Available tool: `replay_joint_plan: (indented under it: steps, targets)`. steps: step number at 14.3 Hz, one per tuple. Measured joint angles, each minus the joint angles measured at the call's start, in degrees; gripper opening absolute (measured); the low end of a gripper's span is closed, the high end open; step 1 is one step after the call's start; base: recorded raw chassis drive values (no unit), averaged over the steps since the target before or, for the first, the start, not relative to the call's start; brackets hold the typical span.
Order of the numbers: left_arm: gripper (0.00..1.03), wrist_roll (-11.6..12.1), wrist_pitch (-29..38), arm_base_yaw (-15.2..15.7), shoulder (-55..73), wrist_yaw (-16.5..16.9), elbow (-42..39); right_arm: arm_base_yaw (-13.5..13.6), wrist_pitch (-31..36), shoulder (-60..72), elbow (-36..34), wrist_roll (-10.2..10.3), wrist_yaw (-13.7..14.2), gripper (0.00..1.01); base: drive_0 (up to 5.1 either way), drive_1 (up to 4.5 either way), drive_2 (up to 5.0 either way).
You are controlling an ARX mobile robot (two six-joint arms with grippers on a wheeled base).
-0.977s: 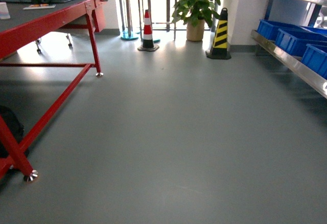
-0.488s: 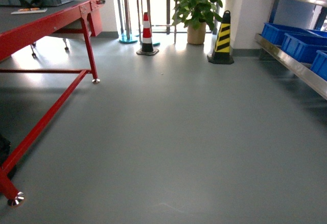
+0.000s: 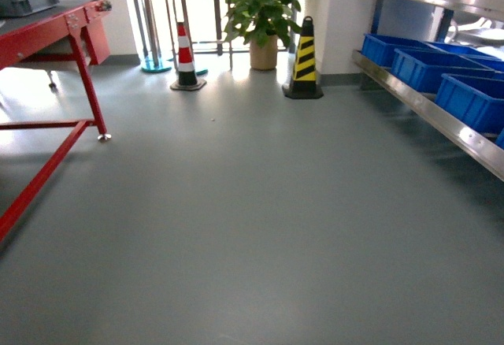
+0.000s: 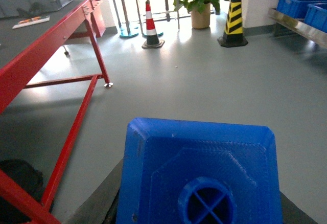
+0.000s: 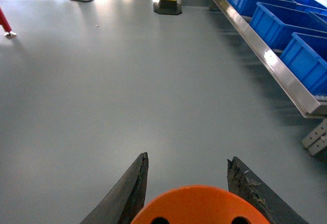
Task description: Sort blue parts and orange caps into right shelf containers
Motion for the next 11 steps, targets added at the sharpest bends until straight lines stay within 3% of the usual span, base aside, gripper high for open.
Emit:
replay_joint_plan:
  steps: [1,11]
  targets:
    - [0.45,0.0,0.0,0.0,0.0,0.0,0.0,0.0,0.0,0.0,0.0,0.0,0.0,0.41,-0.1,4.26,-4.4]
    - [0.45,0.0,0.0,0.0,0.0,0.0,0.0,0.0,0.0,0.0,0.0,0.0,0.0,0.41,-1.6,-1.61,-1.6]
